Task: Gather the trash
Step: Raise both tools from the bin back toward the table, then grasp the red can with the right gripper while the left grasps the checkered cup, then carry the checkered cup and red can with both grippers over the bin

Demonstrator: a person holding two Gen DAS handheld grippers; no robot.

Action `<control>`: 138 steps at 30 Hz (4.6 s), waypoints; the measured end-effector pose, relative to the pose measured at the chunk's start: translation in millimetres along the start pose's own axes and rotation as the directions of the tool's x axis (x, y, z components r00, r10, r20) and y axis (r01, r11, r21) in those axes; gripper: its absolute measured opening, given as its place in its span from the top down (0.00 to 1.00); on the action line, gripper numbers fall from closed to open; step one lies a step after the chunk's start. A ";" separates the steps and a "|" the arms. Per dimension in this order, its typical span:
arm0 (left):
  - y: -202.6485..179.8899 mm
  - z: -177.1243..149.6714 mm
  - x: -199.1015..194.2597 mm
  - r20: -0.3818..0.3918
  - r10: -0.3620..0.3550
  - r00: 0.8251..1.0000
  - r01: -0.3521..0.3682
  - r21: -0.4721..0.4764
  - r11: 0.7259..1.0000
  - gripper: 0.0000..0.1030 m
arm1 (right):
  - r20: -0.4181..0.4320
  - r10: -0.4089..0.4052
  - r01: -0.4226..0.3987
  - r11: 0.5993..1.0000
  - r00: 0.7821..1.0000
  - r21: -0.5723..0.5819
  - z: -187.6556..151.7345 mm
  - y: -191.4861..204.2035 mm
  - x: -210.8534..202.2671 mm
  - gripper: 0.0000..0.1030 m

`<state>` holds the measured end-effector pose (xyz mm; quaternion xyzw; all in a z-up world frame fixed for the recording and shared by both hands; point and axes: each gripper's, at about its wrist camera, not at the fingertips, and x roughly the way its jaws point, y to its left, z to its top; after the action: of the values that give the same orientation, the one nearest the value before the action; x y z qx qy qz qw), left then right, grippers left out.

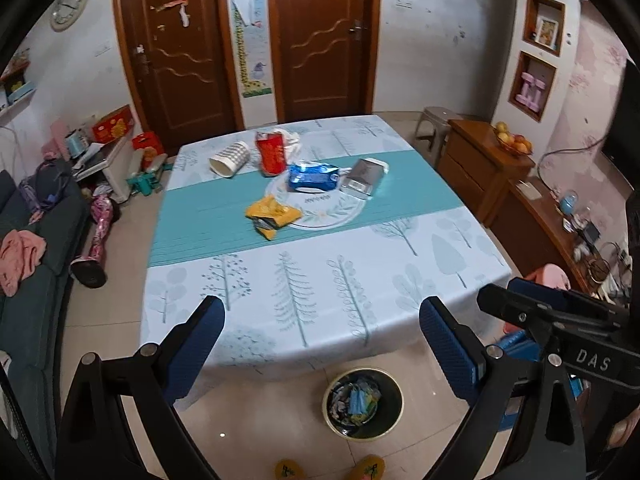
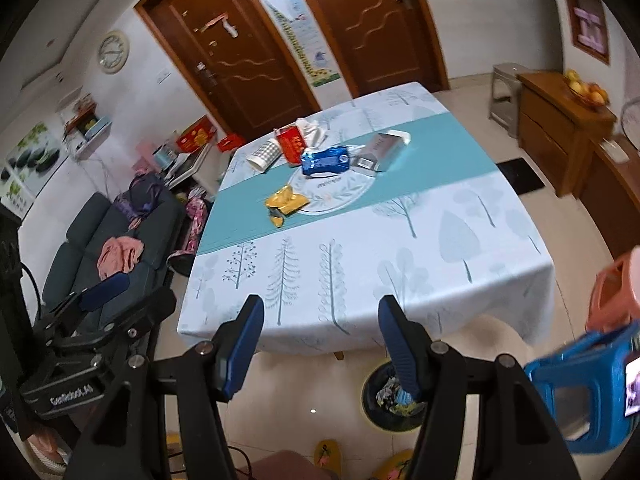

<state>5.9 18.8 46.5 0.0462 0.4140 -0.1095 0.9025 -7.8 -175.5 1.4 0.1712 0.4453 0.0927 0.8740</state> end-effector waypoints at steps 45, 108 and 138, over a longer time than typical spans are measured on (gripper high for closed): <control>260.2 265.0 433.7 -0.338 -0.115 0.934 0.137 0.042 0.990 0.06 | -0.057 -0.285 0.283 0.958 0.957 -0.042 262.1 109.6 415.4 0.35; -43.4 6.9 113.5 -0.212 -0.260 0.942 0.265 -0.001 0.964 0.63 | 0.097 -0.001 -0.010 0.994 0.995 0.111 1.5 -46.2 28.6 0.69; -128.6 -220.0 289.4 -0.507 -0.160 0.847 0.241 0.099 0.965 0.61 | -0.168 -0.156 0.201 0.934 0.973 0.295 -208.4 -182.8 151.9 0.69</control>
<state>-3.4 -114.0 -315.5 0.1008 0.6235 -0.2206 0.7433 -85.9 -251.6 -295.3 0.2579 0.5289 -0.0463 0.8072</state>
